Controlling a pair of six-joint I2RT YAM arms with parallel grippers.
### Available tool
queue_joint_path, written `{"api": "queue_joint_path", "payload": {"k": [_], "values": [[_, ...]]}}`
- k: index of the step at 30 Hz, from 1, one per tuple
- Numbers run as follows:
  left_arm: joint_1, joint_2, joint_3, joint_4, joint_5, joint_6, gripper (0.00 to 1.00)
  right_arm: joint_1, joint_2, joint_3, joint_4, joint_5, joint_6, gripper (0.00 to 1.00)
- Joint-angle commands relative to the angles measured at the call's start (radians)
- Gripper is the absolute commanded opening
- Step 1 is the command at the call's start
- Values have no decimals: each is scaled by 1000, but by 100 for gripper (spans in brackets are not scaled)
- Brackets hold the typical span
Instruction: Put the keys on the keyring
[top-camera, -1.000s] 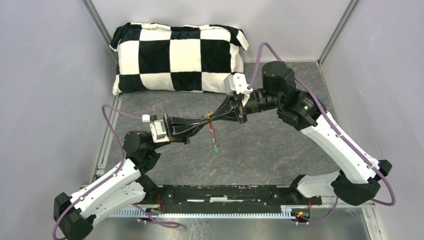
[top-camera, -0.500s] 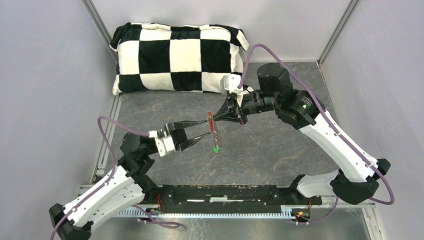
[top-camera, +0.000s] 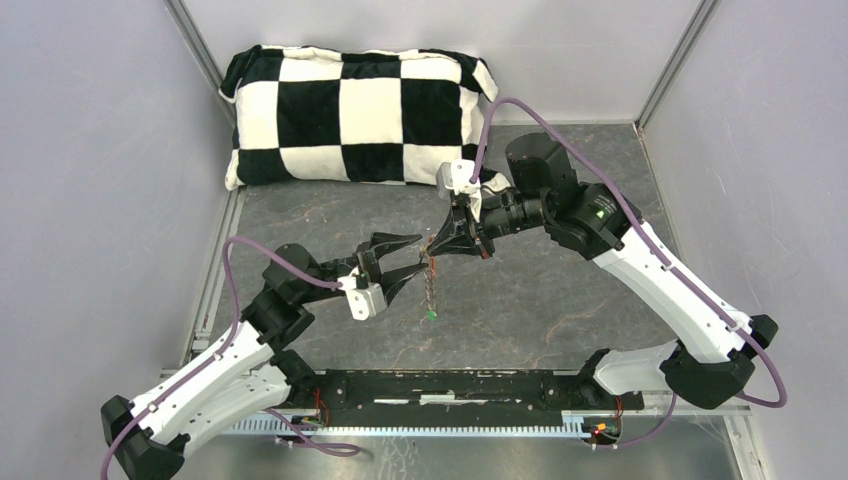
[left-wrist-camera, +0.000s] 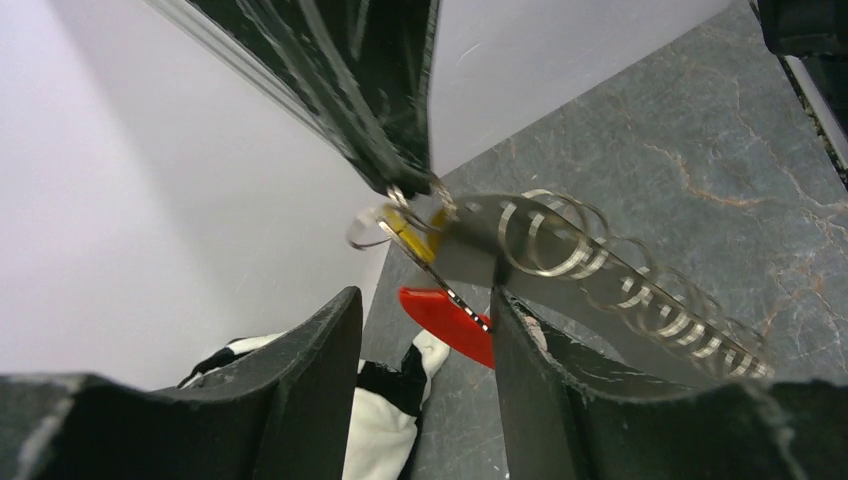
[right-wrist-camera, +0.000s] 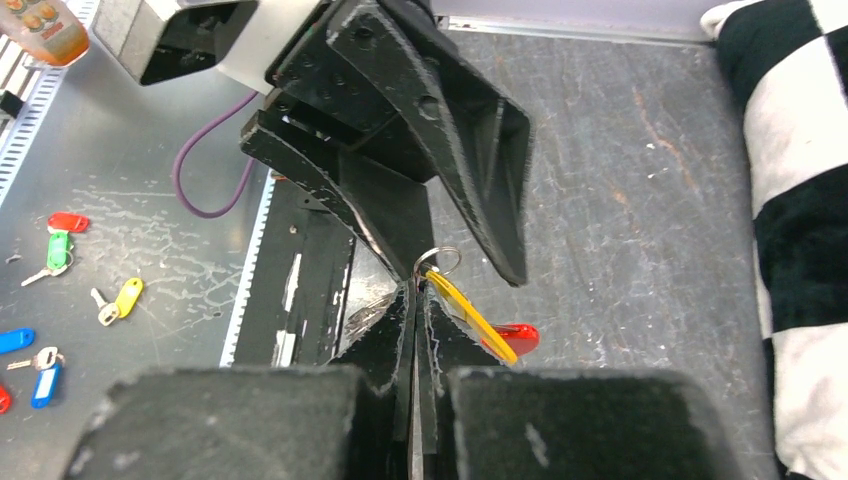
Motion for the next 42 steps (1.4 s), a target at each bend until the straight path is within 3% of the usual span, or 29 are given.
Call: {"api": "queue_joint_path", "payload": {"k": [1,9,12,14,17,22,26,35,38,42], "values": [[3,17,77,52,53,-10,55,0,-20,-22,43,-46,19,0],[3,34,78,96,86,-35,34,-1,-33,-66,72,-62,29,0],[4,33,70,88,106,-25,16,-2,-36,-66,80,-52,34,0],[4,24,67,47,114,38,6,-3,-40,-58,74,-30,36,0],[3,-2,48,-7,106,206,2,-11,-53,-55,79,4,48,0],[3,-53,-35,-1,38,513,2,-29,-79,-77,124,32,87,0],[3,-77,-110,87,-19,624,2,-36,-87,-90,140,30,104,0],[2,-123,-212,89,13,948,3,-45,-86,-99,147,43,118,0],[2,-139,-218,-67,46,1131,24,-47,-98,-123,203,34,152,0],[2,-142,-215,-157,89,1231,37,-53,-139,-222,353,4,242,0]]}}
